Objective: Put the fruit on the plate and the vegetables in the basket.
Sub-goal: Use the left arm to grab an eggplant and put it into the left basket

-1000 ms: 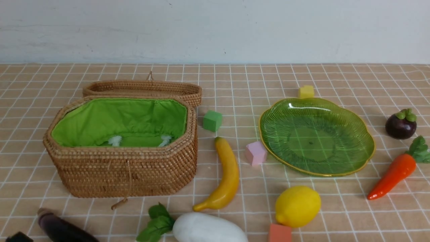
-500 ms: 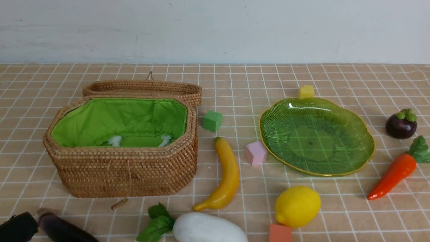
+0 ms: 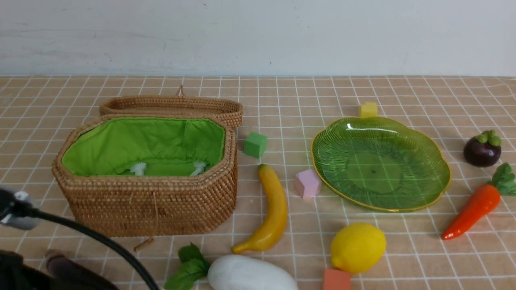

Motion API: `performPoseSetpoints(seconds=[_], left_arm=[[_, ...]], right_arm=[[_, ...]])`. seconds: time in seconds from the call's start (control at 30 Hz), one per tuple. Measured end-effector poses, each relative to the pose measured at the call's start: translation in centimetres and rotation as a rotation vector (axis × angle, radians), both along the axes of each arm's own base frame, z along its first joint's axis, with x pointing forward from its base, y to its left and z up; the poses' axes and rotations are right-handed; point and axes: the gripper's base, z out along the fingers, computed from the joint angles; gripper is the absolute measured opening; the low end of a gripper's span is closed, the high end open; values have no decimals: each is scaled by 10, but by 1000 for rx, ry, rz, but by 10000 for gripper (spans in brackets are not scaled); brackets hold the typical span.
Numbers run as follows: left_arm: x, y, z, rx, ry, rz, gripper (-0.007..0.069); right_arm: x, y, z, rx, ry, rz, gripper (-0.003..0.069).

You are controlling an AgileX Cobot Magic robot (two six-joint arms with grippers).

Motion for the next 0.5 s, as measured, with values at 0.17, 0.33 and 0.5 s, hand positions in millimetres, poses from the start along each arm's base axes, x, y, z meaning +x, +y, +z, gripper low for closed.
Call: performPoseSetpoints(seconds=[0.17, 0.33, 0.5], left_arm=[[35, -6, -7, 100, 37, -165, -13], [62, -9, -21, 202, 60, -375, -12], [76, -6, -40, 342, 72, -569, 85]], right_arm=[[-25, 11, 64, -282, 27, 315, 118], [-42, 13, 119, -644, -2, 640, 94], [-38, 18, 134, -854, 14, 860, 91]])
